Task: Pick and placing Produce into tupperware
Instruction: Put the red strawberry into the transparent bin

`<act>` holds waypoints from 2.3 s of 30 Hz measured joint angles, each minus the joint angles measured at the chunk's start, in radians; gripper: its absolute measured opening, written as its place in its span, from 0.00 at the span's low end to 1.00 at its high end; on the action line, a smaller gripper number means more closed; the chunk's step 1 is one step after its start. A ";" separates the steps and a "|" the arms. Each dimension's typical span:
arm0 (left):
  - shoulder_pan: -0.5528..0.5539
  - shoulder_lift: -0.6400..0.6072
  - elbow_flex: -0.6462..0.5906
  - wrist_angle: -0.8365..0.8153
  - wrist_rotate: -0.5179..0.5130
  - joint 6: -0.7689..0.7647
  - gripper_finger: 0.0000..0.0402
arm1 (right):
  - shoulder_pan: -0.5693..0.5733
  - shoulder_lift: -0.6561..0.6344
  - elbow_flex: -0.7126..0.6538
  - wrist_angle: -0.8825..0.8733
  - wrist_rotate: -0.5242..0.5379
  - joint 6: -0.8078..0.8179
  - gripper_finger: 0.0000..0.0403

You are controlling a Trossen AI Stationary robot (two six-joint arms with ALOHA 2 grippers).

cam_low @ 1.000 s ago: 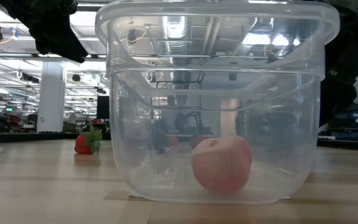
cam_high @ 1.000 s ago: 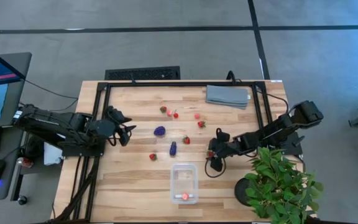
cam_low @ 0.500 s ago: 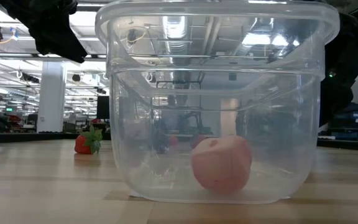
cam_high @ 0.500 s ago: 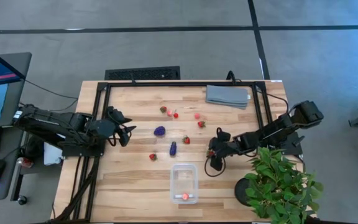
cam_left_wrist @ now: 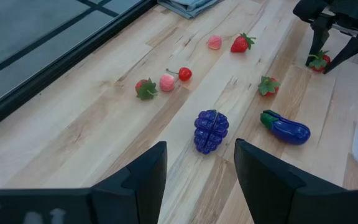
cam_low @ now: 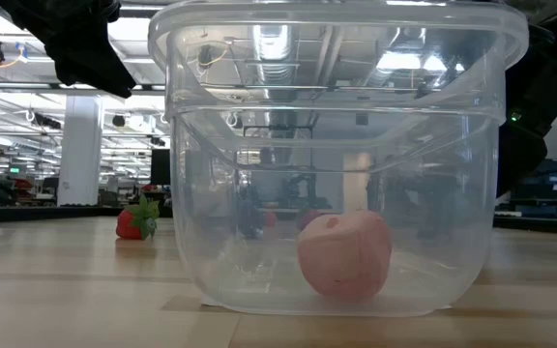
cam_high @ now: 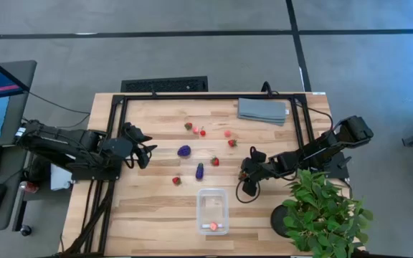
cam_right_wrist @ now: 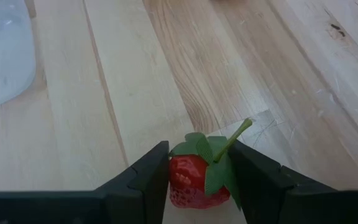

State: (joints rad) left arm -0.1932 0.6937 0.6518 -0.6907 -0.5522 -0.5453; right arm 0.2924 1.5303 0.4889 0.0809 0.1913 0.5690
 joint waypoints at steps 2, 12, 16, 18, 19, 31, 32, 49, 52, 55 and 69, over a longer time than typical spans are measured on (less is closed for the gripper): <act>0.000 0.000 0.000 0.000 0.000 0.000 0.44 | 0.000 0.000 0.000 0.001 -0.002 0.000 0.48; 0.000 0.000 0.000 0.001 0.000 0.000 0.44 | 0.000 0.000 0.000 0.002 -0.004 0.000 0.44; 0.000 0.000 0.000 0.001 0.000 -0.001 0.44 | 0.001 0.000 0.000 0.006 -0.005 0.003 0.44; 0.000 0.000 0.000 0.001 0.000 -0.001 0.44 | 0.000 0.000 0.000 0.006 -0.006 0.007 0.45; 0.000 0.000 0.000 0.001 0.000 -0.001 0.44 | 0.000 0.000 0.000 0.006 -0.007 0.008 0.45; 0.000 0.000 0.000 0.000 0.000 -0.001 0.44 | 0.000 0.000 -0.001 0.009 -0.008 0.009 0.44; 0.000 0.000 0.000 0.001 0.000 -0.001 0.44 | 0.000 -0.003 -0.001 0.008 -0.008 0.009 0.44; 0.000 0.000 0.000 0.001 0.000 -0.001 0.44 | 0.002 -0.044 -0.003 0.005 -0.031 0.033 0.45; 0.000 0.000 0.000 0.001 0.000 -0.001 0.44 | 0.001 -0.045 -0.002 0.014 -0.036 0.035 0.46; 0.000 0.000 0.000 0.001 0.000 -0.001 0.44 | 0.001 -0.045 -0.002 0.027 -0.039 0.035 0.46; 0.000 0.000 0.000 0.001 0.000 -0.003 0.44 | -0.044 -0.046 -0.001 0.065 -0.051 0.024 0.47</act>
State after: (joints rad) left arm -0.1932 0.6933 0.6514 -0.6899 -0.5522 -0.5484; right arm 0.2489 1.4841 0.4881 0.1464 0.1403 0.5933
